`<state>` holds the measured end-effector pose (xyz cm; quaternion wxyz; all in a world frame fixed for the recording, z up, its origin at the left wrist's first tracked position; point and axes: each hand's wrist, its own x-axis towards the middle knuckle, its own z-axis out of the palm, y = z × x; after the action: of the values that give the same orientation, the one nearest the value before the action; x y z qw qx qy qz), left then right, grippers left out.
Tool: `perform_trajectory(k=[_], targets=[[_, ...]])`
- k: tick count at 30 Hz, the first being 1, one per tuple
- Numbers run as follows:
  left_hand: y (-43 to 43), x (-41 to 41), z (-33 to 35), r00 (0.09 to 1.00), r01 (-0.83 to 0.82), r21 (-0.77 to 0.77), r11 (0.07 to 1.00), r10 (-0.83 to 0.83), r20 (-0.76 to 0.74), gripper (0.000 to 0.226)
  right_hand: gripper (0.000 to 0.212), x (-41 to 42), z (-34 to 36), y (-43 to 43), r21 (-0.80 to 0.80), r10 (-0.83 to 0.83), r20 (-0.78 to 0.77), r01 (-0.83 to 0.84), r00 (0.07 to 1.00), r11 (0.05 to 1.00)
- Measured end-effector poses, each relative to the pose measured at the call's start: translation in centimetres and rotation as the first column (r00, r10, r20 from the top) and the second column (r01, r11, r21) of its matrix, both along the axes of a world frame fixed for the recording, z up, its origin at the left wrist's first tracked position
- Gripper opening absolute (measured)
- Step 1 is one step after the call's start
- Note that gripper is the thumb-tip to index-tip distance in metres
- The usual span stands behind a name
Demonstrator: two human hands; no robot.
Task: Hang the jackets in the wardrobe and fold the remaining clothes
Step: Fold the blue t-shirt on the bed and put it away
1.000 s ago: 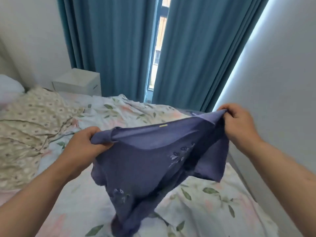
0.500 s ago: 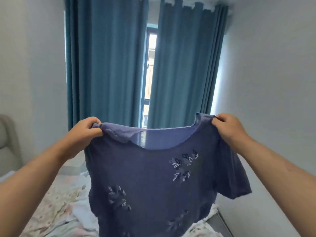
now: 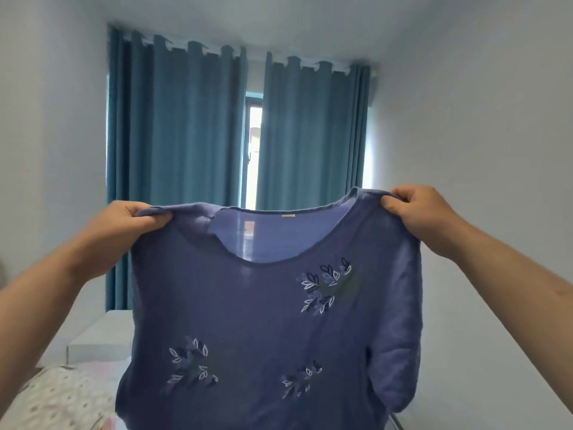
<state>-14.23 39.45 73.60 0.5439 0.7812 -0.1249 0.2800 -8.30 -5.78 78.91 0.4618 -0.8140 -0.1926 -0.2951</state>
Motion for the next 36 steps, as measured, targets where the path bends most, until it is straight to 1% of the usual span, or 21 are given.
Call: perform_trajectory(k=[1,2,4,6,10,13,14,17,20,23,26,27,28,29,32,34,36], targets=[[-0.1,-0.3,-0.2,1.0,0.006,-0.021,1.0,-0.006,0.021,0.015,0.019,-0.7,-0.2,-0.2,-0.003,0.023,-0.024,-0.023,0.999,1.0],[-0.3,-0.7,-0.5,0.999,0.007,-0.04,0.999,-0.005,0.034,0.012,0.019,-1.4,-0.5,-0.4,-0.012,0.037,-0.041,-0.038,0.998,0.999],[-0.7,-1.2,-1.1,0.999,-0.009,-0.054,0.999,0.011,0.036,0.025,0.021,-2.3,-1.0,-0.8,-0.048,0.039,-0.058,-0.042,0.998,0.998],[-1.0,-1.8,-1.2,0.998,-0.041,-0.021,0.999,0.042,0.048,0.025,0.025,-3.0,-1.2,-1.2,-0.06,0.044,-0.072,-0.049,0.996,0.997],[-1.3,-2.6,-0.3,0.995,-0.081,0.098,0.992,0.075,0.062,0.002,0.021,-3.6,-1.0,-1.9,-0.023,0.036,-0.068,-0.037,0.997,0.999],[-1.3,-2.2,0.3,0.985,-0.151,0.111,0.982,0.14,0.098,0.02,0.02,-4.0,-0.6,-2.1,-0.011,0.023,-0.027,-0.023,0.999,1.0],[-1.3,-2.2,0.5,0.981,-0.171,0.099,0.98,0.161,0.105,0.023,0.02,-4.2,-0.5,-2.2,-0.001,0.025,-0.022,-0.025,0.999,1.0],[-1.6,-2.2,0.7,0.981,-0.163,0.05,0.985,0.156,0.117,0.024,0.02,-4.5,-0.3,-2.0,0.024,0.019,-0.014,-0.019,1.0,1.0],[-1.9,-1.9,0.6,0.966,-0.204,0.084,0.975,0.186,0.178,0.025,0.021,-4.7,-0.3,-1.7,0.035,-0.008,0.011,0.008,1.0,0.999],[-2.5,-1.9,0.5,0.946,-0.243,0.089,0.966,0.216,0.243,0.016,0.021,-5.0,-0.5,-1.5,0.033,-0.028,0.045,0.026,0.999,0.999],[-3.4,-2.5,0.5,0.945,-0.233,0.119,0.965,0.196,0.261,0.025,0.02,-5.4,-0.8,-1.6,0.032,-0.03,0.059,0.028,0.998,0.999],[-3.7,-2.9,0.4,0.951,-0.218,0.125,0.968,0.182,0.25,0.022,0.021,-5.6,-1.0,-1.7,0.013,-0.023,0.049,0.023,0.999,1.0],[-4.0,-3.3,0.2,0.958,-0.201,0.129,0.971,0.168,0.233,0.016,0.021,-5.9,-1.1,-1.9,-0.01,-0.014,0.031,0.015,0.999,1.0],[-4.1,-3.8,0.0,0.967,-0.176,0.127,0.976,0.148,0.205,0.016,0.022,-6.2,-1.4,-2.0,-0.036,-0.001,-0.002,0.001,1.0,0.999],[-3.9,-5.2,-1.7,0.992,-0.04,0.078,0.996,0.031,0.12,0.038,0.024,-7.5,-2.7,-2.8,-0.103,0.052,-0.145,-0.067,0.988,0.992],[-3.5,-5.7,-3.7,0.998,0.012,0.065,0.998,-0.016,0.055,0.044,0.021,-8.4,-4.3,-3.4,-0.109,0.069,-0.251,-0.099,0.966,0.989],[-3.1,-5.9,-6.5,0.999,0.016,0.098,0.995,-0.013,-0.031,0.047,0.021,-9.2,-6.9,-3.9,-0.089,0.089,-0.34,-0.126,0.936,0.988]])
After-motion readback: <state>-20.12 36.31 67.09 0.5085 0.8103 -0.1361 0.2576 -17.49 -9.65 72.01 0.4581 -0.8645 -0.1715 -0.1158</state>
